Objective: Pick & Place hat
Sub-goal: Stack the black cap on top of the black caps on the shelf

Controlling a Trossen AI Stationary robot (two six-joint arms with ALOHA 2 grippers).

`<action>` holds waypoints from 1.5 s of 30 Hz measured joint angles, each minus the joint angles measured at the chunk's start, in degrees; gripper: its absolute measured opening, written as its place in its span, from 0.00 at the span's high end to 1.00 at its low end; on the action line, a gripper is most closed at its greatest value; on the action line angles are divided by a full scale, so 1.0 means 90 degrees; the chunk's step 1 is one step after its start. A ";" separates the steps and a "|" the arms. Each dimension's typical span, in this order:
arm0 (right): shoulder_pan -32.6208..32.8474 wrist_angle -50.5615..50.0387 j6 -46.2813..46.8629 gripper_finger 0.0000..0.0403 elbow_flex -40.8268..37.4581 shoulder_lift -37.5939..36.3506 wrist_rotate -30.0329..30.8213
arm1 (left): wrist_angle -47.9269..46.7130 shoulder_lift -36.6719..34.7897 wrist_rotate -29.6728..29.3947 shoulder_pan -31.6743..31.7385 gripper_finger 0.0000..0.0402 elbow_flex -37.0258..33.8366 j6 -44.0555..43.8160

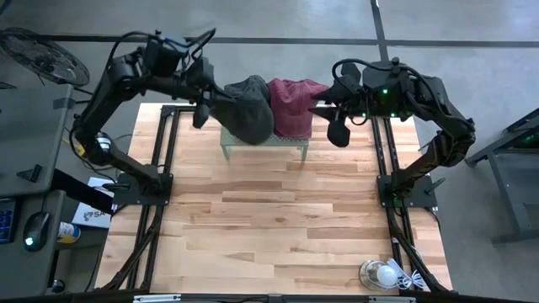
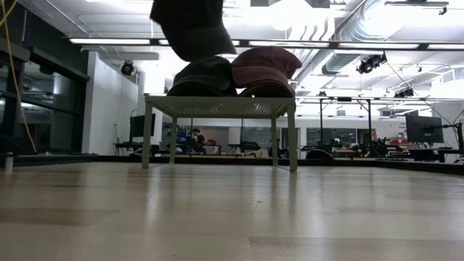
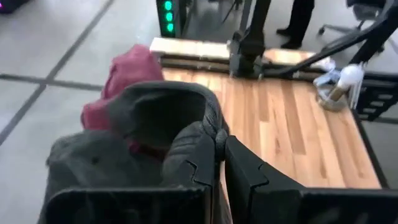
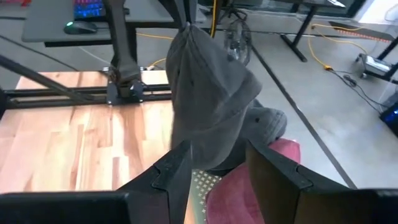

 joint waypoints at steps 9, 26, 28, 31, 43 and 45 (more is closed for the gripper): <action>0.0000 0.0001 0.0390 0.64 0.0000 0.0000 0.0109 | -0.0108 0.0161 0.0827 0.0933 0.98 0.0000 0.0743; 0.0000 0.0001 0.0547 0.64 0.0000 0.0002 0.0471 | -0.0269 0.0654 0.2087 0.1860 0.98 0.0000 0.1728; 0.0000 0.0001 0.0549 0.64 0.0000 0.0002 0.0543 | -0.0259 0.0707 0.2062 0.1997 0.98 0.0000 0.1812; 0.0000 -0.0001 0.0549 0.64 0.0000 0.0002 0.0561 | -0.0196 0.0820 0.2046 0.2068 0.98 0.0000 0.1909; 0.0000 0.0001 0.0660 0.64 0.0000 0.0002 0.0574 | 0.0290 0.1136 0.1759 0.2323 0.98 -0.0005 0.2084; 0.0000 0.0002 0.0666 0.64 0.0000 0.0002 0.0586 | 0.0452 0.1186 0.1743 0.2333 0.98 0.0002 0.2084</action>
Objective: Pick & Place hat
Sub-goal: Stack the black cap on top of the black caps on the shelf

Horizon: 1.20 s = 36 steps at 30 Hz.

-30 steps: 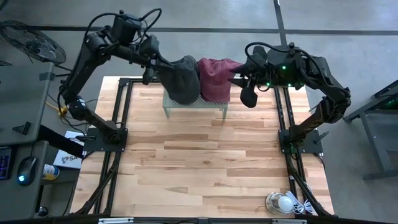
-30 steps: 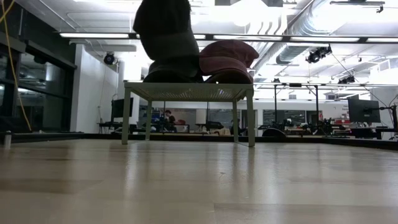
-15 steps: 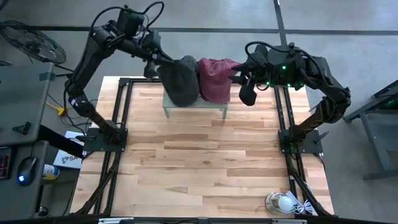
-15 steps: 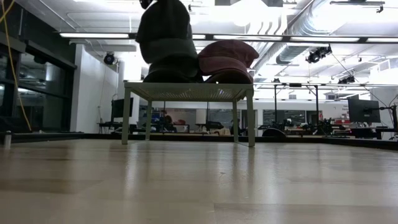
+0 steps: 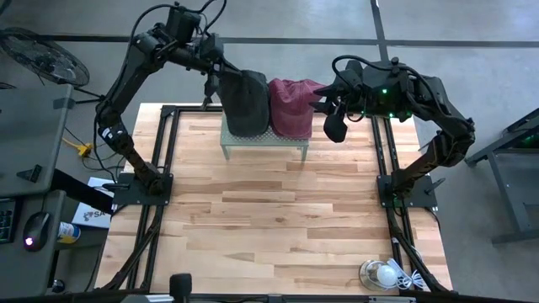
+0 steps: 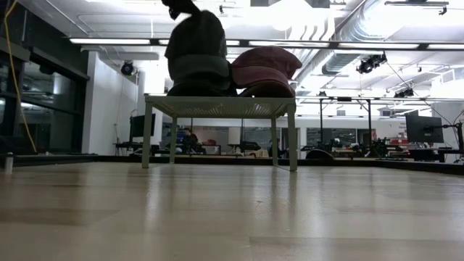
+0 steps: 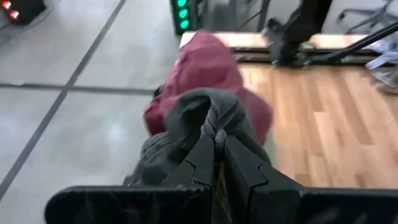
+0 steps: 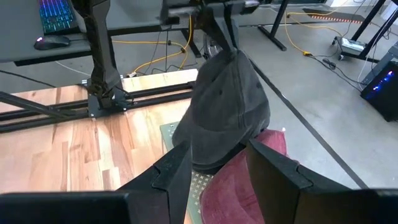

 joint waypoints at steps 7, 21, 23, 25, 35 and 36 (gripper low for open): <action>0.0000 0.0000 0.0005 0.64 0.0000 0.0017 0.0001 | 0.0176 0.0245 -0.0717 -0.0005 0.95 -0.0005 -0.0127; -0.0002 0.0002 0.0003 0.64 0.0000 0.0069 0.0118 | 0.0158 0.0963 -0.1964 -0.0005 0.93 -0.0005 -0.0346; -0.0002 0.0002 0.0005 0.64 0.0000 0.0070 0.0137 | 0.0156 0.1048 -0.1975 -0.0005 0.93 -0.0005 -0.0359; -0.0002 0.0003 0.0005 0.64 0.0000 0.0070 0.0144 | 0.0151 0.1103 -0.1968 -0.0005 0.93 -0.0005 -0.0362; -0.0002 0.0003 0.0004 0.64 0.0000 0.0070 0.0142 | 0.0155 0.1190 -0.1865 -0.0024 0.91 -0.0005 -0.0369; -0.0002 0.0002 0.0005 0.64 0.0000 0.0070 0.0142 | 0.0152 0.1190 -0.1877 -0.0045 0.90 -0.0005 -0.0391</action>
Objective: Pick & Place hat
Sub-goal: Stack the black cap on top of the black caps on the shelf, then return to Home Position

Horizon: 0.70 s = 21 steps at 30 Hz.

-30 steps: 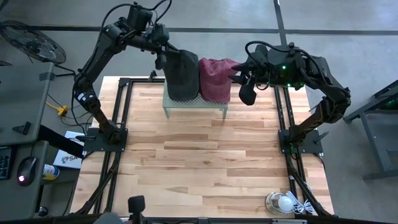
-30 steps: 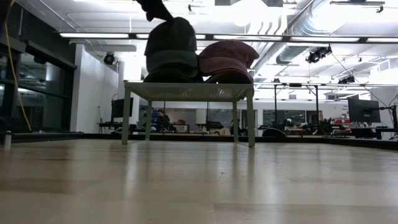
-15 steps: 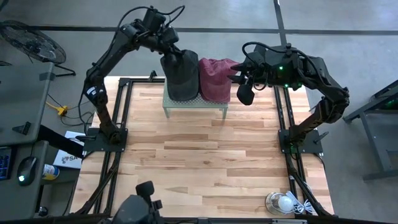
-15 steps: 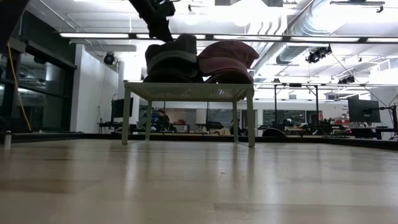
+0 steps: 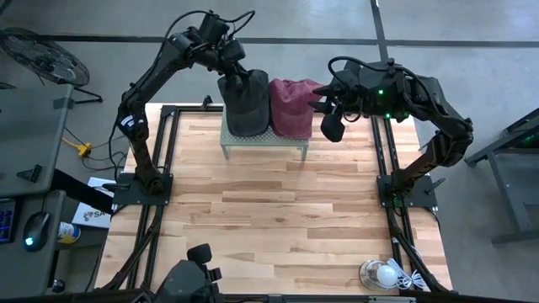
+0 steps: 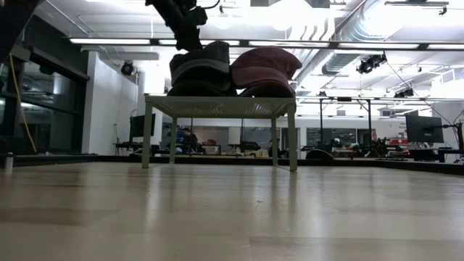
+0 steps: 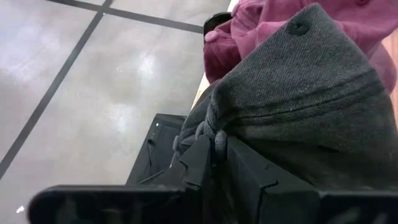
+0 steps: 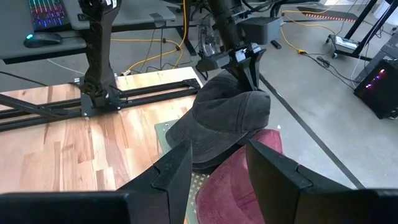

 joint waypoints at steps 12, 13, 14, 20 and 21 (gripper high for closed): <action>0.0002 -0.0100 -0.0002 0.64 0.0000 0.0000 -0.0197 | 0.0130 -0.0209 -0.0304 -0.0057 0.48 0.0000 0.0034; 0.0002 -0.0133 -0.0002 0.64 0.0000 0.0000 -0.0202 | 0.0156 -0.0258 -0.0368 -0.0057 0.46 0.0000 0.0038; 0.0002 -0.0141 -0.0002 0.64 0.0000 0.0000 -0.0199 | 0.0175 -0.0316 -0.0479 -0.0055 0.44 0.0000 0.0042; 0.0002 -0.0141 -0.0048 0.64 0.0000 0.0000 -0.0203 | 0.0209 -0.0633 -0.0699 -0.0048 0.41 0.0000 0.0049; 0.0002 -0.0141 -0.0137 0.64 0.0000 0.0000 -0.0223 | 0.0215 -0.0701 -0.0705 -0.0048 0.41 0.0000 0.0023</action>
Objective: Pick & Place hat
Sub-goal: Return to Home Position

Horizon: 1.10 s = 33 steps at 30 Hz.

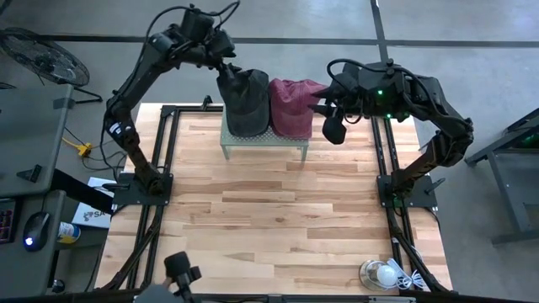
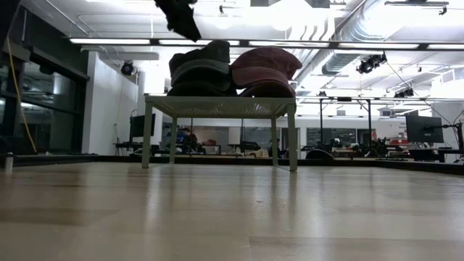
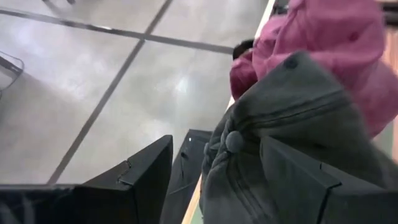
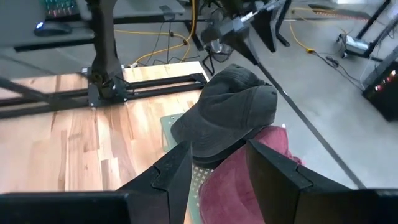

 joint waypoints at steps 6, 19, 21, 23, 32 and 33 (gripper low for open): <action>0.0002 0.0076 -0.0712 0.64 0.0000 -0.0010 -0.0384 | 0.0164 -0.0354 0.0041 0.0000 0.41 0.0000 -0.0680; -0.0128 -0.0724 -0.0658 0.64 0.0000 -0.0017 -0.1091 | -0.0783 -0.0802 0.1367 -0.0105 0.41 0.0000 -0.1867; -0.0126 -0.0768 -0.0578 0.64 0.0000 -0.0017 -0.1225 | -0.0940 -0.0806 0.1698 -0.0312 0.41 -0.0064 -0.1794; -0.0124 -0.0806 -0.0471 0.64 0.0000 -0.0017 -0.1212 | -0.0860 -0.0867 0.1742 -0.0604 0.41 -0.0225 -0.1726; -0.0121 -0.0500 -0.0116 0.64 -0.0429 -0.0118 -0.1536 | 0.0282 -0.1463 0.0611 -0.1904 0.41 -0.1333 -0.2464; -0.0121 -0.0239 -0.0047 0.64 -0.0750 -0.0197 -0.1570 | 0.0429 -0.1571 0.0561 -0.1991 0.41 -0.1525 -0.2541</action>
